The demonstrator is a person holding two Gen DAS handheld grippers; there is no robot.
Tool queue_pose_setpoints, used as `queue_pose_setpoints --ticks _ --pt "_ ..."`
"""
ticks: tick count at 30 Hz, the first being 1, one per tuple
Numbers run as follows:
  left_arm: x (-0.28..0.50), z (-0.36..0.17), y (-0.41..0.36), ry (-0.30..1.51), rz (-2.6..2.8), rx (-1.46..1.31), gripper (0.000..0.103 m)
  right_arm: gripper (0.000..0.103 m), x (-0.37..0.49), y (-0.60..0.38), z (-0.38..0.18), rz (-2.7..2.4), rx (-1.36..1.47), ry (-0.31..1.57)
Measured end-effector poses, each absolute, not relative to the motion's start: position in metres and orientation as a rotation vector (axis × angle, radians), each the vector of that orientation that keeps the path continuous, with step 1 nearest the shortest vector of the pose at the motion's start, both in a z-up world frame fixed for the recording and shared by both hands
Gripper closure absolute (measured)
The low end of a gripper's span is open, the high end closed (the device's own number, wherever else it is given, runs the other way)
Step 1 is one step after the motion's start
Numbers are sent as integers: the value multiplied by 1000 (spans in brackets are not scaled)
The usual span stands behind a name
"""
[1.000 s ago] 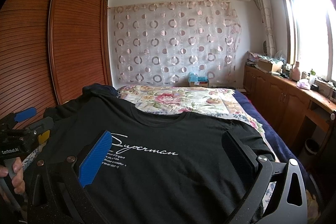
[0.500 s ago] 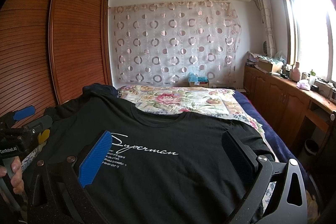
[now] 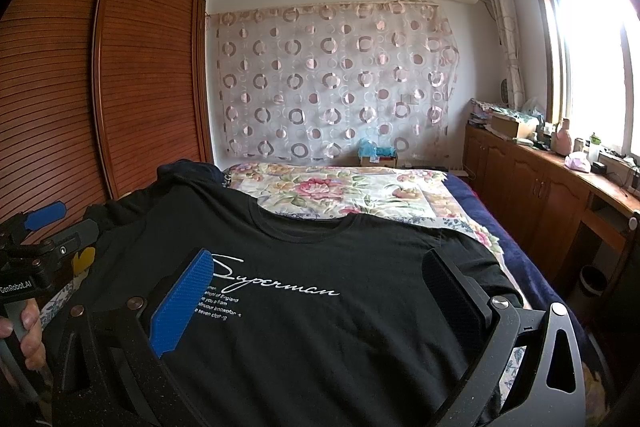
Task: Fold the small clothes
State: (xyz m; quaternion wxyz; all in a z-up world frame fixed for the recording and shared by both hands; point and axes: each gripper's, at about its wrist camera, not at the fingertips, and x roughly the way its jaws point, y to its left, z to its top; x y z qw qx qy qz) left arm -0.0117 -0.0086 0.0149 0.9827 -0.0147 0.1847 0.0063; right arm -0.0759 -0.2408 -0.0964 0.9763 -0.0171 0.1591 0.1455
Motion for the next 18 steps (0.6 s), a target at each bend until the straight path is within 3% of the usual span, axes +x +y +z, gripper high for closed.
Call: queue_pose_setpoints --ticks 18 --pt "-13 14 -9 370 11 -30 0 0 -77 -241 -96 295 -35 318"
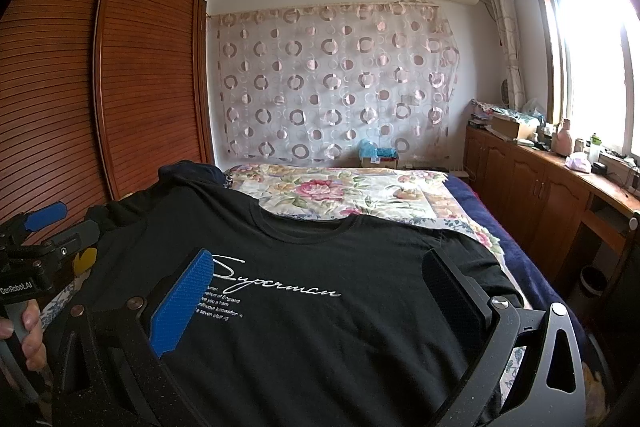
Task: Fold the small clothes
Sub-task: 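Lower the left gripper onto the black T-shirt's side edge and close it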
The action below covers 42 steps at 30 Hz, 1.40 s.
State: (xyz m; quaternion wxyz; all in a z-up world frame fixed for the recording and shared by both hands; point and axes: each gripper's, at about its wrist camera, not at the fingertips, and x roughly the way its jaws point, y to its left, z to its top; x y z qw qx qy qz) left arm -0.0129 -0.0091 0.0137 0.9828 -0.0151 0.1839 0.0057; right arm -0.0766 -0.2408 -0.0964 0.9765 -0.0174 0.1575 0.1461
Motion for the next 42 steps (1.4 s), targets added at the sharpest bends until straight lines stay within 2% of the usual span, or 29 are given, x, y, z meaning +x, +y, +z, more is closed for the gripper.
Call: queue_pose_setpoints --ticks 16,39,42 --pt "-6 10 5 419 19 -8 0 0 -73 -233 -99 365 -49 336" --pt "24 -31 118 561 102 -46 0 0 -40 -243 -103 532 -138 474" --pt "28 -30 134 569 103 -66 4 0 -37 -245 -102 540 -141 481"
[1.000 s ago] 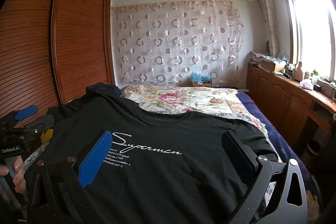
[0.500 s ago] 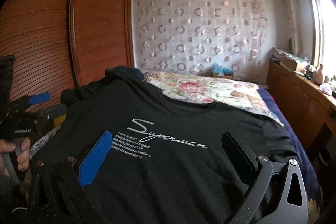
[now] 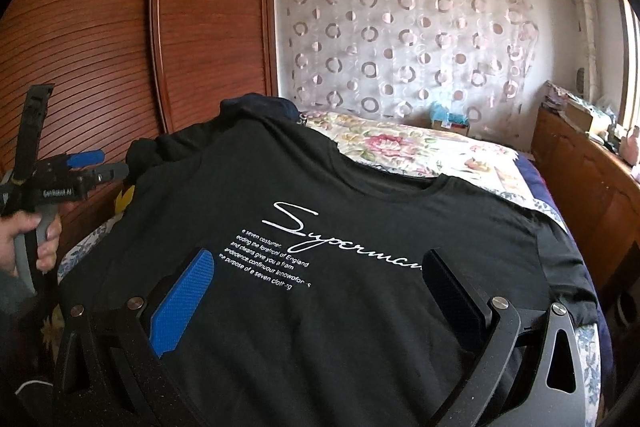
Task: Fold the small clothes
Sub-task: 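Lower the left gripper onto the black T-shirt's side edge and close it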
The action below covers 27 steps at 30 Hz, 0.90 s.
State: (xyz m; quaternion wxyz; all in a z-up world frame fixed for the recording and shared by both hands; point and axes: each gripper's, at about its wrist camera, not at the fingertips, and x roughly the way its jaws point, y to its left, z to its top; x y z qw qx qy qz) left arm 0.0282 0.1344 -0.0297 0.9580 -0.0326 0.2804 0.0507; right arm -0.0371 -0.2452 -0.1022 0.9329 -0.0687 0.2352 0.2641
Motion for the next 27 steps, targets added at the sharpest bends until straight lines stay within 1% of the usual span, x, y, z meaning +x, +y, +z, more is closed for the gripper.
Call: queue_pose_setpoints --ticks 3,5,9,13,14,15,21,24,26,27 --pt "37 -27 151 580 106 -88 12 0 -33 -242 -101 547 -148 483" --pt "43 -27 161 587 107 -99 21 0 -30 -238 -103 551 -150 482" --pt "53 -29 176 606 120 -118 31 0 -21 -230 -105 559 -149 487" --pt "67 -36 192 637 145 -131 44 0 -16 -225 -108 569 -150 499" --pt "69 -38 195 645 151 -136 50 0 -14 -224 -108 572 -151 502" --pt "71 -40 199 654 161 -135 52 0 -12 -223 -108 576 -151 506" --pt "78 -52 208 681 195 -115 54 0 -11 -222 -109 588 -153 509" --pt "83 -57 214 693 193 -126 63 0 -12 -221 -109 591 -153 510" --pt "82 -55 216 678 190 -129 76 0 -12 -221 -111 593 -151 513" --pt "81 -54 217 674 189 -130 80 0 -12 -221 -112 593 -151 514"
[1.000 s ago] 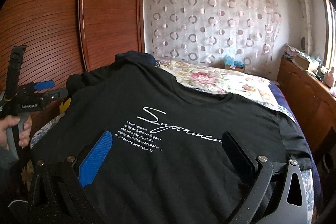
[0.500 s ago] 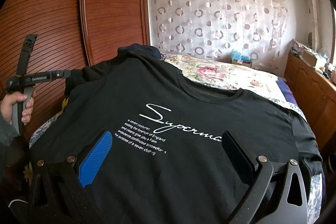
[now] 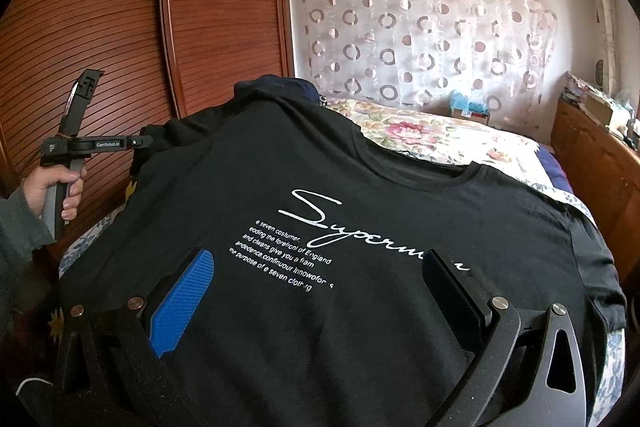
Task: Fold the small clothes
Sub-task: 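Lower the left gripper onto the black T-shirt's side edge and close it, then lift and fold the held side over toward the shirt's printed center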
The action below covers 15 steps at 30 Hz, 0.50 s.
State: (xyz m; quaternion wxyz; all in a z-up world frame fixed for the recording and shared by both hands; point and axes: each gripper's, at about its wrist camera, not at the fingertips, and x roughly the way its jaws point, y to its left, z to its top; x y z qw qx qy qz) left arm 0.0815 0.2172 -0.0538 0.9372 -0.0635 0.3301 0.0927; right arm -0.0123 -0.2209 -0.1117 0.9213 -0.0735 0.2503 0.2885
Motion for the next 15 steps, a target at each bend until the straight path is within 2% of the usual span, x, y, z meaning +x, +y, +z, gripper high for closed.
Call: queue_pose_setpoints --ticks 2,7,15 --pt "80 -51 216 674 186 -123 97 0 -12 -221 -113 592 -150 518" --pt "78 -47 217 671 150 -108 101 0 -13 -223 -112 587 -149 523" --pt "77 -15 194 590 83 -73 102 0 -9 -225 -112 575 -137 521"
